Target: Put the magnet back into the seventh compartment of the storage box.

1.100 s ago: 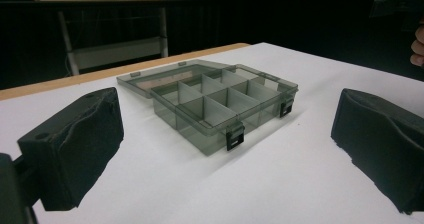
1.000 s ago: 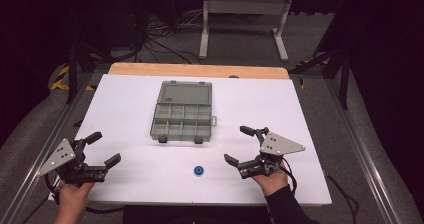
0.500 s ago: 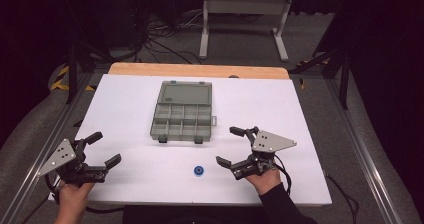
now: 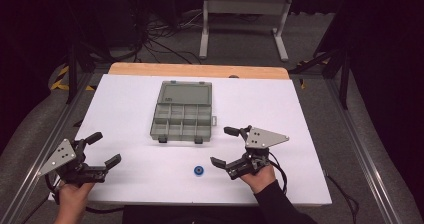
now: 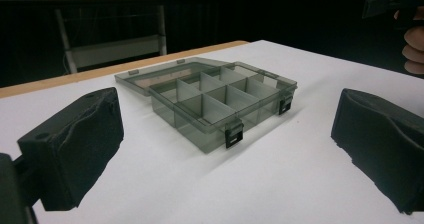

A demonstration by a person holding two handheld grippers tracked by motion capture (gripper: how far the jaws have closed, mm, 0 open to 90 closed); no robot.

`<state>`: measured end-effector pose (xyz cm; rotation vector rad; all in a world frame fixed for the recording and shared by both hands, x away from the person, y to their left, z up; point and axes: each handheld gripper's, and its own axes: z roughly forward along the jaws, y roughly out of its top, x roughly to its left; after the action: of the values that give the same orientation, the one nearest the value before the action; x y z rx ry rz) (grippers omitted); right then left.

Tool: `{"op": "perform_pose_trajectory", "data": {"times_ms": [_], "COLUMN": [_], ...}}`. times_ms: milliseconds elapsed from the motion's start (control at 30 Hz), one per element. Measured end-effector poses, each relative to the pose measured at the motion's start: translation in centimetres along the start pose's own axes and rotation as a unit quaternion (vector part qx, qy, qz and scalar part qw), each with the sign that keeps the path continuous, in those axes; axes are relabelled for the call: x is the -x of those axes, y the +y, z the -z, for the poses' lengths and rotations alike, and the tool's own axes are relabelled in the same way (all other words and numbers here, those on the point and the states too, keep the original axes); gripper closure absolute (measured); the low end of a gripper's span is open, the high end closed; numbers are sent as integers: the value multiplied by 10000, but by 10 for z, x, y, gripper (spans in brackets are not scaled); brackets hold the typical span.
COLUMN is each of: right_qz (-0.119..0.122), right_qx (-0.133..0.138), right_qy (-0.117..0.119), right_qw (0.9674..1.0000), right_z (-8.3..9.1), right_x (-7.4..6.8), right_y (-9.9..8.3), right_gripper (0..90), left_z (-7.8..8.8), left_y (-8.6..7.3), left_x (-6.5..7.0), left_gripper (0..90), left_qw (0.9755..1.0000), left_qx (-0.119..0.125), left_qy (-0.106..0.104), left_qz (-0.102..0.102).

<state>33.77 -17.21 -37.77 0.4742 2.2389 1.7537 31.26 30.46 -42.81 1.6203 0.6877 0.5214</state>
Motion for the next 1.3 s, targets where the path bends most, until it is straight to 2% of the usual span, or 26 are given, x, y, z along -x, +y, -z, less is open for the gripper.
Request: {"op": "perform_pose_trajectory", "data": {"times_ms": [133, 300, 433, 567, 700, 800, 967, 1000, 1100, 1300], "right_qz": [74, 199, 226, 258, 282, 151, 174, 172, 179, 238], "right_qx": [-208, -707, -1087, -1490, -1949, -2214, -2664, -2717, -3017, -3366], "right_qy": [104, 86, 97, 88, 120, 238, 256, 259, 203, 167], "right_qw": [9997, 9973, 9938, 9885, 9803, 9748, 9634, 9619, 9530, 9412], "right_z": [-7, -12, -15, -18, -23, -28, -36, -37, -42, -48], "right_x": [-2, -3, -3, -3, -2, -1, -2, -2, -3, -4], "right_y": [3, 13, 21, 27, 31, 31, 29, 29, 30, 32], "right_gripper": [46, 101, 116, 116, 114, 112, 112, 112, 112, 112], "left_z": [0, 0, 0, 0, -1, -1, -1, -1, -1, 0], "left_y": [0, 0, 0, 0, 0, 0, 0, 0, 0, 0], "left_x": [0, 0, 0, 0, 0, 0, 1, 1, 0, 1], "left_gripper": [7, 7, 7, 7, 7, 8, 8, 8, 8, 8], "left_qw": [10000, 10000, 10000, 10000, 10000, 10000, 10000, 10000, 10000, 10000], "left_qx": [1, -8, -13, -27, -21, -33, -21, -22, -32, -31], "left_qy": [1, 3, 2, -6, -5, -19, -6, -9, -17, -10], "left_qz": [-11, -16, -20, -37, -16, -38, -18, -19, -24, -19]}}
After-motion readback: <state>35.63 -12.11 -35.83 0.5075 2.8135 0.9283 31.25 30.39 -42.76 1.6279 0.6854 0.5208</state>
